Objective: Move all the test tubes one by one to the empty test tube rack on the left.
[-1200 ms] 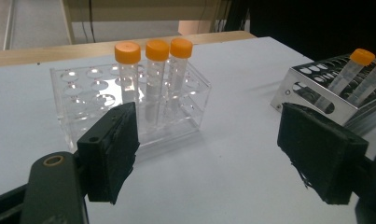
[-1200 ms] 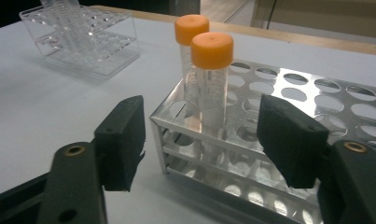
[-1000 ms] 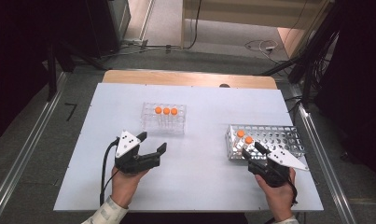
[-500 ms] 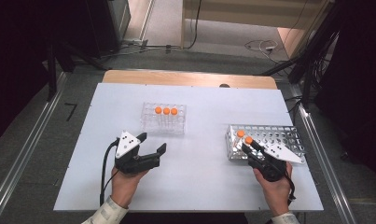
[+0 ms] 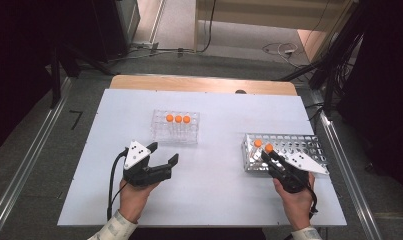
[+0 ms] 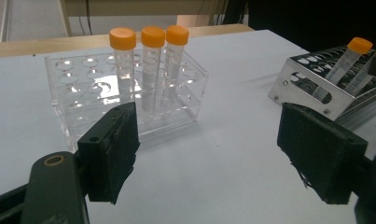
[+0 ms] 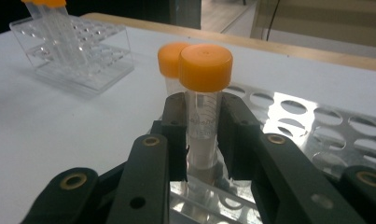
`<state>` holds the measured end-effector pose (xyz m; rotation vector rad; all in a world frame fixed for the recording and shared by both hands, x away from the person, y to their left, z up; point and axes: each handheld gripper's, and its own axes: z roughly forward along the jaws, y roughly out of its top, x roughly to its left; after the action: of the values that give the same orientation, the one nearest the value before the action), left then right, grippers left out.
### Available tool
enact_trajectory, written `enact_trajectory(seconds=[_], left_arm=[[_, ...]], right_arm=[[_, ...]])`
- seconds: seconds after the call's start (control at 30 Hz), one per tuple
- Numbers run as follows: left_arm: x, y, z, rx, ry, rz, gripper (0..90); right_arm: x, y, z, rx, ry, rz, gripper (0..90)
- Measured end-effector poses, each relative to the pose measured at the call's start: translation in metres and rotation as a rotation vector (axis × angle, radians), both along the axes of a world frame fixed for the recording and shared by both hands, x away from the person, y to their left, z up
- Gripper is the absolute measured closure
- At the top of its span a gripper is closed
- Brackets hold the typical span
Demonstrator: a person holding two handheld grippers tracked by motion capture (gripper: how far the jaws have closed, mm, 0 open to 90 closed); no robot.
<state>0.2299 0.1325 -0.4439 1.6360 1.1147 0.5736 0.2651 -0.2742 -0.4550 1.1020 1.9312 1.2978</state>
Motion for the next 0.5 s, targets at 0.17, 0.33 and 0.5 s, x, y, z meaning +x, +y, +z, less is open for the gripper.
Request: enact_trajectory(seconds=[0.17,0.33,0.5], left_arm=[[0.0,0.001,0.0,-0.003,-0.001,0.002,21.0],[0.0,0.001,0.001,-0.006,-0.001,0.001,21.0],[-0.001,0.0,0.002,-0.007,-0.001,-0.005,21.0]], right_arm=[[-0.003,-0.003,0.016,0.031,-0.043,-0.001,71.9],[-0.01,-0.007,0.03,0.059,-0.071,-0.006,72.0],[-0.02,-0.01,0.041,0.083,-0.094,0.006,72.1]])
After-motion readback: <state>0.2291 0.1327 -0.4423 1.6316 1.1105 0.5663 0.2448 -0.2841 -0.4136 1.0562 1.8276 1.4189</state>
